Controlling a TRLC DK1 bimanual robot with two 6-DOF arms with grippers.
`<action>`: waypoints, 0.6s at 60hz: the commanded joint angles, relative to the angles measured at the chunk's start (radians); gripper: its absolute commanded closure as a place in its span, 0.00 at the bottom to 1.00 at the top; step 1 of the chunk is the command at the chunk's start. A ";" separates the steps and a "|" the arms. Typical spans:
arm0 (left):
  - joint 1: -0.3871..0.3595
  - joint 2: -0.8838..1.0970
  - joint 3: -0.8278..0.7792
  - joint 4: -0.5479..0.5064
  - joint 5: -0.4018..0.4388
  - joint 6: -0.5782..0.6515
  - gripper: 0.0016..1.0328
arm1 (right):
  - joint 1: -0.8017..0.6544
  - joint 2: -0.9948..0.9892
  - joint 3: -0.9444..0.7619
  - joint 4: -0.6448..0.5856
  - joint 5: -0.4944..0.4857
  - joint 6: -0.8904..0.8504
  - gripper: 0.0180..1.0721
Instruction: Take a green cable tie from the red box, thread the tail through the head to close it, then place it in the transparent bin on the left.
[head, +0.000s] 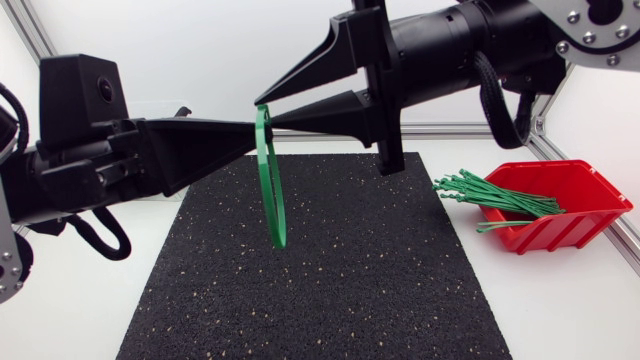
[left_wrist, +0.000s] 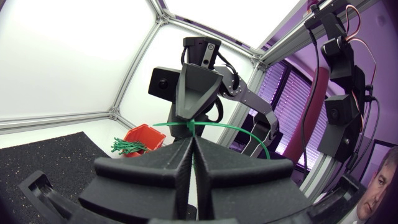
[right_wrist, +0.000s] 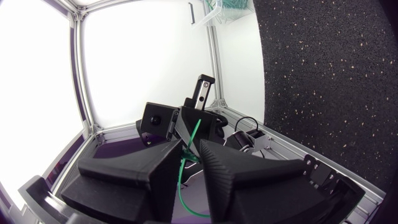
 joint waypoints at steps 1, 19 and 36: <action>-0.004 -0.010 -0.006 0.018 0.013 0.005 0.97 | -0.001 -0.015 0.017 0.002 0.008 -0.004 0.82; -0.004 -0.010 -0.006 0.018 0.015 0.005 0.97 | 0.005 -0.011 0.018 0.005 0.016 -0.004 0.88; -0.005 -0.010 -0.006 0.020 0.018 0.005 0.97 | 0.006 -0.006 0.007 0.019 0.029 -0.010 0.94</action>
